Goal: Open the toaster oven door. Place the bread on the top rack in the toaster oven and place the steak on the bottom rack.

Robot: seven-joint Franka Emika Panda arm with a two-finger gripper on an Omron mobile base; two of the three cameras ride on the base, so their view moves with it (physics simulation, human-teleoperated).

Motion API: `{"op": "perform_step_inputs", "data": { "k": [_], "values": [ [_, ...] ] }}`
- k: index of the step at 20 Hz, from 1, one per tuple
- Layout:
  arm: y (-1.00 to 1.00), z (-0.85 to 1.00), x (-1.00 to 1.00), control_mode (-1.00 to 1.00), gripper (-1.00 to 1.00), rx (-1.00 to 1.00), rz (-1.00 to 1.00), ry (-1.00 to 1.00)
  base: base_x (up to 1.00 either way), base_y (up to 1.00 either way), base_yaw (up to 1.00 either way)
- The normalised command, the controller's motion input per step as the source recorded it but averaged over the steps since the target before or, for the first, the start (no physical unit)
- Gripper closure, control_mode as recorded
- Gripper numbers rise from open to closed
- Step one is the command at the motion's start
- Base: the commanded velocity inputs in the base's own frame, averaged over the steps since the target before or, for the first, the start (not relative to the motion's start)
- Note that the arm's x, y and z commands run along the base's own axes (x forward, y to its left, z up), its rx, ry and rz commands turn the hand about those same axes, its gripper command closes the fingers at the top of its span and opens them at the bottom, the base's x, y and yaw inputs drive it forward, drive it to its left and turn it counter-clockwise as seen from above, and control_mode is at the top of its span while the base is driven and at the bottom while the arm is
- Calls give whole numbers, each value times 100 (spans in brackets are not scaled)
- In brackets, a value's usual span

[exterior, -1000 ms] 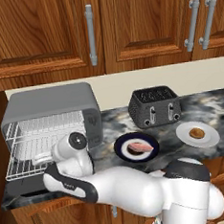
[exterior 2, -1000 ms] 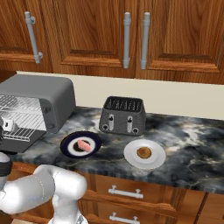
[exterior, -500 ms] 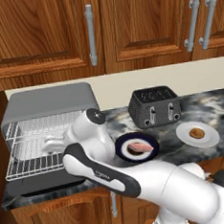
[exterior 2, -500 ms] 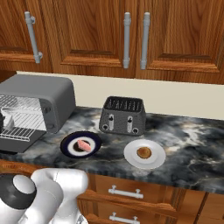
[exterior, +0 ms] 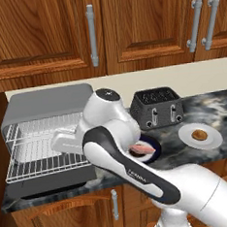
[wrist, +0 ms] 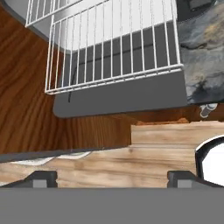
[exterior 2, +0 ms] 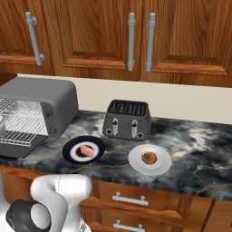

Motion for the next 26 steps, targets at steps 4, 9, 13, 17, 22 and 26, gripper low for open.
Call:
{"op": "perform_step_inputs", "data": {
  "k": [4, 9, 13, 17, 22, 26],
  "values": [
    [-100, -2, -68, -100, -100, -16, 0, 0, 0, 0, 0],
    [-100, 0, -40, -100, -100, -16, 0, 0, 0, 0, 0],
    [-100, 0, -8, -100, -100, -13, 0, 0, 0, 0, 0],
    [-99, 7, 0, -100, -100, -11, 0, 1, 0, 0, 0],
    [-73, 2, 2, -100, -100, -10, 0, 1, 0, 0, 0],
    [-55, 0, 20, -100, -100, -7, 0, 0, 0, 0, 0]
  ]
}}
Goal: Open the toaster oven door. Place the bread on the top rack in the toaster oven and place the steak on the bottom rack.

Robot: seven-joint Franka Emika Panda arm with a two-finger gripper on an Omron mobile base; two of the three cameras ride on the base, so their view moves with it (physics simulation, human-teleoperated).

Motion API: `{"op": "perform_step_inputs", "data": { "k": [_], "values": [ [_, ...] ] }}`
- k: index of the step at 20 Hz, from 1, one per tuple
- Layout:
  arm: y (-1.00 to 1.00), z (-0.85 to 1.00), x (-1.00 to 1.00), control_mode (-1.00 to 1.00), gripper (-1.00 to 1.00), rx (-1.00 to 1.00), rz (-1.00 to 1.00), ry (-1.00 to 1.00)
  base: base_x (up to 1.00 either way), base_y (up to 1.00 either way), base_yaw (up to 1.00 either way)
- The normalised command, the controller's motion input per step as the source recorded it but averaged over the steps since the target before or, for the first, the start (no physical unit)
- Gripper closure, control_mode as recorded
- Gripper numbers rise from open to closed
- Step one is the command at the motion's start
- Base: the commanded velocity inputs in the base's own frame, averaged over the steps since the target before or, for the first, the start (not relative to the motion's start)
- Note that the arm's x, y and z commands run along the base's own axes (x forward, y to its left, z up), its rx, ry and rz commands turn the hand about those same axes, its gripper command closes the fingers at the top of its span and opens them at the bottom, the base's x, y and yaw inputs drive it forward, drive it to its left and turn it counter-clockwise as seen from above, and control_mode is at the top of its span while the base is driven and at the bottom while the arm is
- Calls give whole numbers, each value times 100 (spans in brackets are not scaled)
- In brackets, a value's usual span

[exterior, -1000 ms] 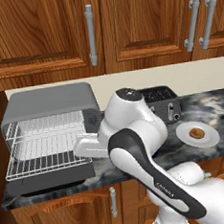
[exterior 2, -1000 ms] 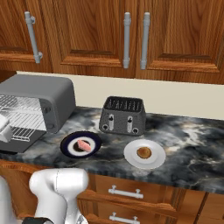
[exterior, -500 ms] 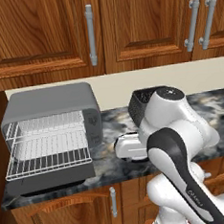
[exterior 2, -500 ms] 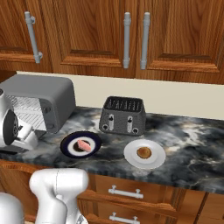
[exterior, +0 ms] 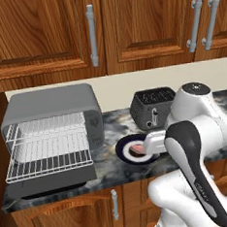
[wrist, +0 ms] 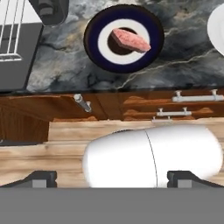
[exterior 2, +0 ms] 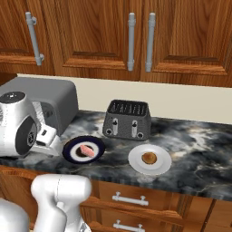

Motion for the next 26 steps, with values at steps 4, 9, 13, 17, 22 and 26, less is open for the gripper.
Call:
{"op": "perform_step_inputs", "data": {
  "k": [4, 9, 13, 17, 22, 26],
  "values": [
    [-26, -4, 18, -100, -100, -7, 5, 0, 0, 0, 0],
    [-19, -4, 35, -100, -100, -7, 11, 0, 0, 0, 0],
    [-1, -28, 64, -100, -100, -4, 14, 0, 0, 0, 0],
    [-1, -46, 75, -100, -100, -3, 17, 2, 0, 0, 0],
    [0, -53, 52, -100, -100, -7, 20, 3, 0, 0, 0],
    [-1, -37, 41, -100, -100, -8, 19, 0, 0, 0, 0]
  ]
}}
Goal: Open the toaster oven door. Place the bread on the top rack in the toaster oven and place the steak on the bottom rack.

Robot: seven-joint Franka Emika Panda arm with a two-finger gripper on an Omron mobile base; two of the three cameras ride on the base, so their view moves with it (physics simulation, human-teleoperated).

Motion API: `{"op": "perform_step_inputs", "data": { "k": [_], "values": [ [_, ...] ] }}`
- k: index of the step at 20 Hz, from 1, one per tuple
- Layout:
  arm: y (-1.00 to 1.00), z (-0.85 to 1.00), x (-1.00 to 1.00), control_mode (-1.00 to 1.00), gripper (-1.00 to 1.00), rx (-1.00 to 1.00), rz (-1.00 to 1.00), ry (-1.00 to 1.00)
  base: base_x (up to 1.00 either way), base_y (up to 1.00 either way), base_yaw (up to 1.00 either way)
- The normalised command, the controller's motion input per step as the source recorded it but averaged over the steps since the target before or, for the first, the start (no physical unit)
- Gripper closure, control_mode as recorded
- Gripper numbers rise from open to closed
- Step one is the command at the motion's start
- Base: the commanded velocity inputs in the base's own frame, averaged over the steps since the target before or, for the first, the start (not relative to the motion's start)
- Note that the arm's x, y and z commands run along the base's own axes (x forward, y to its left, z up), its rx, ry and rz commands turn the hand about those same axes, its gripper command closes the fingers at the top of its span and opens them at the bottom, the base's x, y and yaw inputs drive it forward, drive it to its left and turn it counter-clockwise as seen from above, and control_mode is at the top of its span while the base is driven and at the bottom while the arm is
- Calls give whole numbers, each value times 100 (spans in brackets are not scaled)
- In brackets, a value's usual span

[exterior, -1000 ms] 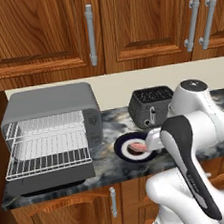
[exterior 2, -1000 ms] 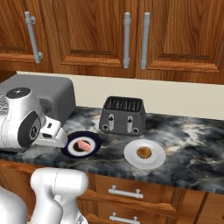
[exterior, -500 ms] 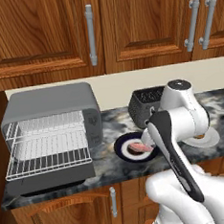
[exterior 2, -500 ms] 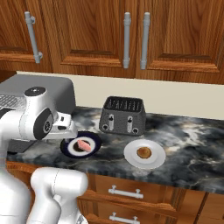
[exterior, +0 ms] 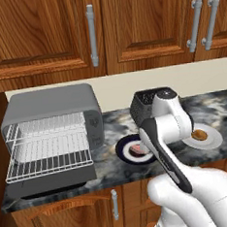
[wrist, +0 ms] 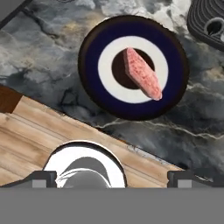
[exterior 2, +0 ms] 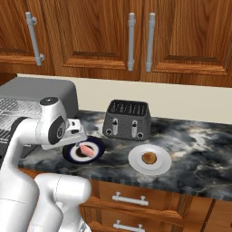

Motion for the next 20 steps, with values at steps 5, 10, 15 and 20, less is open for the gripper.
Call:
{"op": "perform_step_inputs", "data": {
  "k": [5, 10, 15, 20],
  "values": [
    [-9, -27, 36, -100, -100, -3, 17, 1, 0, 0, 0],
    [0, -25, 40, -100, -100, 0, 9, 2, 0, 0, 0],
    [0, -37, 53, -100, -100, 0, 3, 3, 0, 0, 0],
    [0, -42, 51, -100, -100, 0, 0, 7, 0, 0, 0]
  ]
}}
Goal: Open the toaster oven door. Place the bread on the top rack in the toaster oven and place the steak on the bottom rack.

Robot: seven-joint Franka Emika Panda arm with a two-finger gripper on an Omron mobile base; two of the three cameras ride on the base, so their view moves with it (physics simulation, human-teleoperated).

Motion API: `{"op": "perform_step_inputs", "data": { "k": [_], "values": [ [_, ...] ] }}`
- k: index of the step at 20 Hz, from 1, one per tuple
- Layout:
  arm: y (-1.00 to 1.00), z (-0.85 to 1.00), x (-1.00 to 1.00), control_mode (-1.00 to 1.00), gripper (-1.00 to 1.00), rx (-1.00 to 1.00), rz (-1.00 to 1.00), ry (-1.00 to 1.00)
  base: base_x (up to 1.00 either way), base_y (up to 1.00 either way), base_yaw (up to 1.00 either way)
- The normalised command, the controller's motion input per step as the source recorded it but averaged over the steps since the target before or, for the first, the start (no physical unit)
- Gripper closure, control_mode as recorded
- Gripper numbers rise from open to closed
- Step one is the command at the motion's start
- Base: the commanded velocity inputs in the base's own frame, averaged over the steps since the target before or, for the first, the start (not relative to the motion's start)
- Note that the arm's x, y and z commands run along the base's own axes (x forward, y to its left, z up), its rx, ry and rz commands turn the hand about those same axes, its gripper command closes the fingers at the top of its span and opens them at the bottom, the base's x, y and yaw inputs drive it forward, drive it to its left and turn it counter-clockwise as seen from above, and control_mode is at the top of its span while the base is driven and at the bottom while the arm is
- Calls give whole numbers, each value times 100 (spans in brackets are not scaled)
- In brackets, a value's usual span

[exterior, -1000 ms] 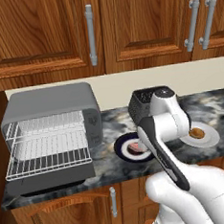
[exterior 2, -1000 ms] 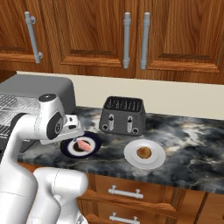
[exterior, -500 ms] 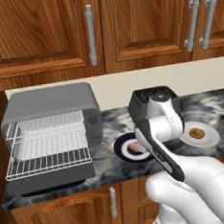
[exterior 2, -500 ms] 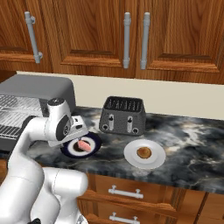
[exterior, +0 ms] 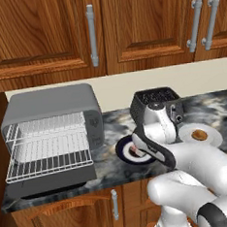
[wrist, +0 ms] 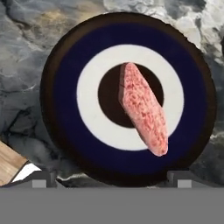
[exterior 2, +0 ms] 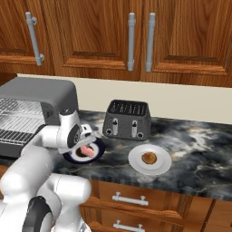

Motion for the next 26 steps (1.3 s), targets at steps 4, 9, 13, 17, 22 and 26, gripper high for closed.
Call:
{"op": "perform_step_inputs", "data": {
  "k": [4, 9, 13, 17, 22, 26],
  "values": [
    [0, -31, 55, -100, -100, 0, 0, 10, 0, 0, 0],
    [0, -23, 45, -100, -100, 0, 0, 10, 0, 0, 0],
    [0, -31, 39, -100, -100, 0, 1, 14, 0, 0, 0],
    [0, -31, 29, -100, -100, 0, 0, 14, 0, 0, 0],
    [0, -17, 16, -100, -100, 0, 0, 9, 0, 0, 0],
    [0, -6, 3, -100, -100, 0, 0, 2, 0, 0, 0]
  ]
}}
